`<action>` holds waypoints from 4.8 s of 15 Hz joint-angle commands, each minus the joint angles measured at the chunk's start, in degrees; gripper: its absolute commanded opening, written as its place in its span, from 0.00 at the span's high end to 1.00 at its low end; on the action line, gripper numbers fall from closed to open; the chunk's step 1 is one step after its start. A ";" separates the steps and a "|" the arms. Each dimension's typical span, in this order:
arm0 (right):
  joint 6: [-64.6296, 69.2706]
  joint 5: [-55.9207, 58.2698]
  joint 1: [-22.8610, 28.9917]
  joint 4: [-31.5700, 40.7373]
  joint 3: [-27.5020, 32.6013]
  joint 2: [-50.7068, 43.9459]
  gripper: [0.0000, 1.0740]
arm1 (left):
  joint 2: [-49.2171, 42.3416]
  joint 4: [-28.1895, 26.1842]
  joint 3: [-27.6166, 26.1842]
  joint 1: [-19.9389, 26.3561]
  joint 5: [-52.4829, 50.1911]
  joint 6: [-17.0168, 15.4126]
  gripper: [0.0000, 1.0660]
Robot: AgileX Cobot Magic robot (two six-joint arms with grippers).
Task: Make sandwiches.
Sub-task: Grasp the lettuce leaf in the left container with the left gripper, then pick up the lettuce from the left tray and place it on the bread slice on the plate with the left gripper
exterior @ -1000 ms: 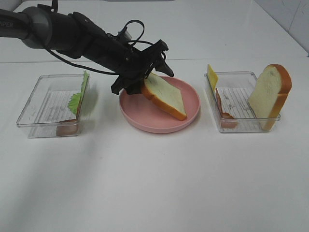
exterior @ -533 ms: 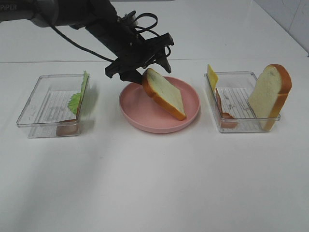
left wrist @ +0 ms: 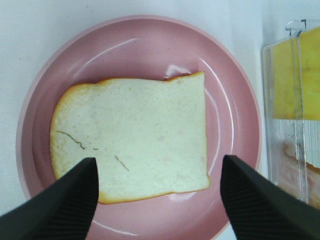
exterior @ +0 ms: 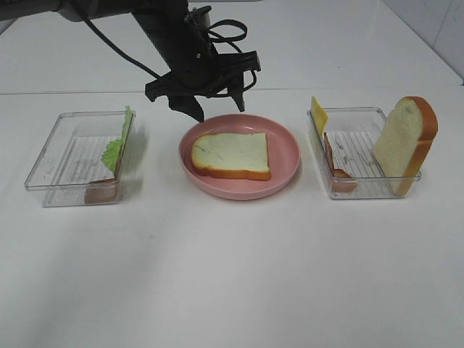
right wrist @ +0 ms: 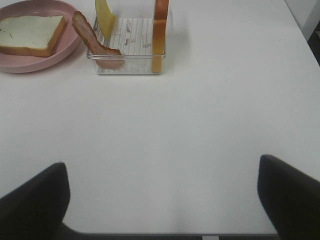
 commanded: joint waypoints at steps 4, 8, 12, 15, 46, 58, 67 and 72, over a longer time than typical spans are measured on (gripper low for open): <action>-0.23 -0.23 -0.23 -0.34 0.23 -1.72 0.08 | -2.92 1.78 -5.73 -0.34 10.31 5.90 0.31; -0.23 -0.23 -0.23 -0.34 0.23 -1.72 0.08 | -7.10 8.94 -11.52 2.12 24.29 11.06 0.21; -0.23 -0.23 -0.23 -0.29 0.23 -1.72 0.08 | -13.12 9.40 -11.23 7.33 24.29 12.95 0.19; -0.23 -0.23 -0.23 -0.29 0.23 -1.72 0.08 | -15.53 9.34 -7.10 10.83 24.29 12.89 0.16; -0.23 -0.23 -0.23 -0.29 0.23 -1.72 0.08 | 2.58 13.01 0.17 12.95 11.34 3.90 0.76; -0.23 -0.23 -0.23 -0.29 0.23 -1.72 0.08 | 2.41 12.15 -14.44 12.66 24.24 4.81 1.00; -0.23 -0.23 -0.23 -0.29 0.23 -1.72 0.08 | 3.27 -3.32 -23.09 4.98 16.10 4.76 1.00; -0.23 -0.23 -0.23 -0.29 0.23 -1.66 0.08 | 9.22 -17.25 -22.92 0.97 11.97 10.54 1.00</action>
